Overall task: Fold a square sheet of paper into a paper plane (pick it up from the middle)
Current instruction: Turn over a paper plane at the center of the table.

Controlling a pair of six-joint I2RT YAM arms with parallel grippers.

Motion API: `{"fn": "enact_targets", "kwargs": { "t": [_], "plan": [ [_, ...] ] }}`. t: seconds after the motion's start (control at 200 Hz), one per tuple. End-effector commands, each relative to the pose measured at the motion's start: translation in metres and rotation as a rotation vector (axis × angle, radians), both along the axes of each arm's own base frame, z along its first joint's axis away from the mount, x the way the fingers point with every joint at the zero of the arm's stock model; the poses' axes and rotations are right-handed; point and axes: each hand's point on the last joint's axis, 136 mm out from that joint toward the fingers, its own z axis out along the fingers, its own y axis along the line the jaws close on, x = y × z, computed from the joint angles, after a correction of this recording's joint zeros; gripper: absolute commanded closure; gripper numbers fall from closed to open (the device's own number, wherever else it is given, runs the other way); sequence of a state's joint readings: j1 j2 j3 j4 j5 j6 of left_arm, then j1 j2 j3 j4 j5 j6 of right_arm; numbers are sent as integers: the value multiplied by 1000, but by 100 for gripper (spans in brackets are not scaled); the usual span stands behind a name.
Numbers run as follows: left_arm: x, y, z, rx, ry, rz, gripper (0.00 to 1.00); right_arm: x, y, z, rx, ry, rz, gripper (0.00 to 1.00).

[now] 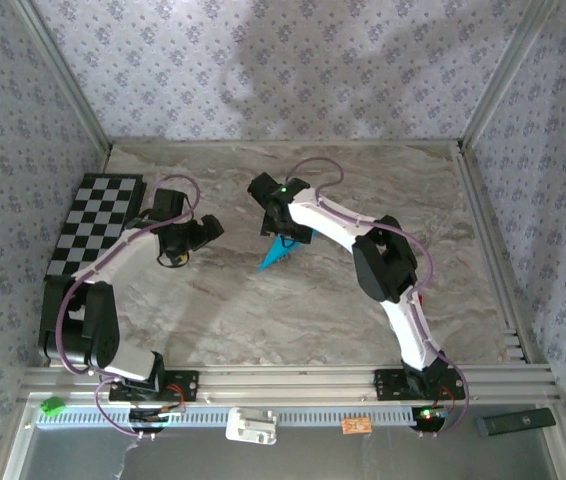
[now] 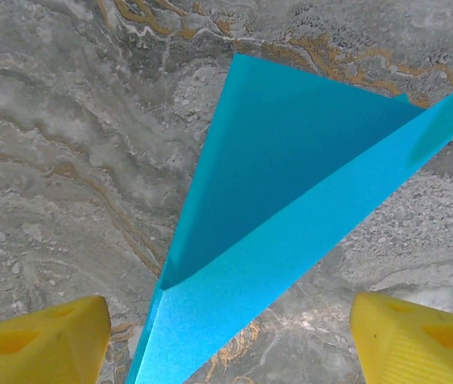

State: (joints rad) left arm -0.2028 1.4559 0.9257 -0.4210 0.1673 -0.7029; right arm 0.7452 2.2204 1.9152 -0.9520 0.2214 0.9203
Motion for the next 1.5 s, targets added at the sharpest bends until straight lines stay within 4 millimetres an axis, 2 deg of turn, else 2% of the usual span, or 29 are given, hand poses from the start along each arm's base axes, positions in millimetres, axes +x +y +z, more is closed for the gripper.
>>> {"fn": "enact_targets", "kwargs": {
  "t": [0.0, 0.13, 0.565, 1.034, 1.119, 1.269, 1.344, 1.499],
  "plan": [
    [-5, 7, 1, 27, 1, -9, 0, -7, -7, -9, -61, 52, -24, 20],
    [-5, 6, -1, 21, 8, -11, 0, -12, -8, -14, -71, 80, -30, 24],
    [-8, 7, -7, 18, 31, -4, 0, -17, -18, -8, -67, 68, -67, 51],
    [-9, 10, -7, 9, 39, 20, 0, -13, -23, 1, -62, 32, -66, 78],
    [-9, 12, -8, -11, 42, 33, 0, -8, -18, 5, -26, 26, -30, 86],
    [-9, 19, -3, -53, 35, 72, 0, 1, -10, 21, -6, -23, 82, 88],
    [-8, 24, 0, -84, 23, 94, 0, 5, 3, 32, 42, -48, 172, 89],
    [-7, 29, 9, -146, -14, 132, 0, 12, 46, 54, 215, -118, 401, 89]
  ]
}}
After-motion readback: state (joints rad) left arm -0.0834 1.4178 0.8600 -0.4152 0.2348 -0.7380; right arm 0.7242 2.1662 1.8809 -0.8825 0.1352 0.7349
